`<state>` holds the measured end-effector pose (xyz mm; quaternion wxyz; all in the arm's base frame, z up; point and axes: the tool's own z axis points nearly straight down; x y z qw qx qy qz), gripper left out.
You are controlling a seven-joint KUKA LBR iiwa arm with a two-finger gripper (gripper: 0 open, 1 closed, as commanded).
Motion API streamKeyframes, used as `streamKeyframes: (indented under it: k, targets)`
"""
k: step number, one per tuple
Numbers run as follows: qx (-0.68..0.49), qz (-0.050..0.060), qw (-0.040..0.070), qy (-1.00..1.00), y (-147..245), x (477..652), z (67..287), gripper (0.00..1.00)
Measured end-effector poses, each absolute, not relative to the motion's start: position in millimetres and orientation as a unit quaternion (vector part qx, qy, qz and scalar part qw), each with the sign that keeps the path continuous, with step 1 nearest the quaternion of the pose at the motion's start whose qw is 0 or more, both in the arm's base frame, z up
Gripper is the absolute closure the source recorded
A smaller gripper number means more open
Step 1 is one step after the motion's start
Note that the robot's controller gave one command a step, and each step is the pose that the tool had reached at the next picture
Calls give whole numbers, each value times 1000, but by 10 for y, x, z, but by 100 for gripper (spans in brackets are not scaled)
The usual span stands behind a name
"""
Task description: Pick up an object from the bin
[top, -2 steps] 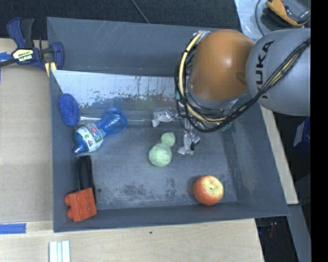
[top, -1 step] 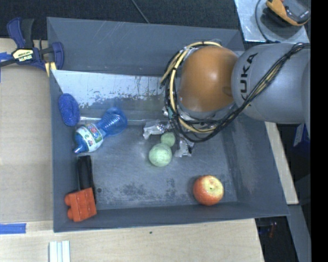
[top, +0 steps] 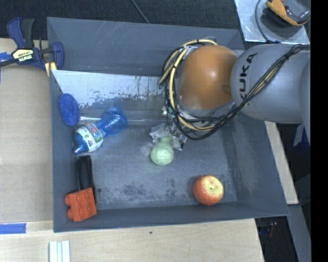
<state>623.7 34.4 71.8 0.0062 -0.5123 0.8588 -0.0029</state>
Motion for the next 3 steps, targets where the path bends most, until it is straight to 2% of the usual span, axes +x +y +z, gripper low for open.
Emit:
streamKeyframes:
  k: [1, 2, 3]
  targets:
    - [-512, -3, 6, 859, 342, 6236, 720, 100]
    - [-511, 0, 2, 859, 343, 6204, 1055, 100]
    - [-510, 0, 3, 860, 345, 6211, 1525, 100]
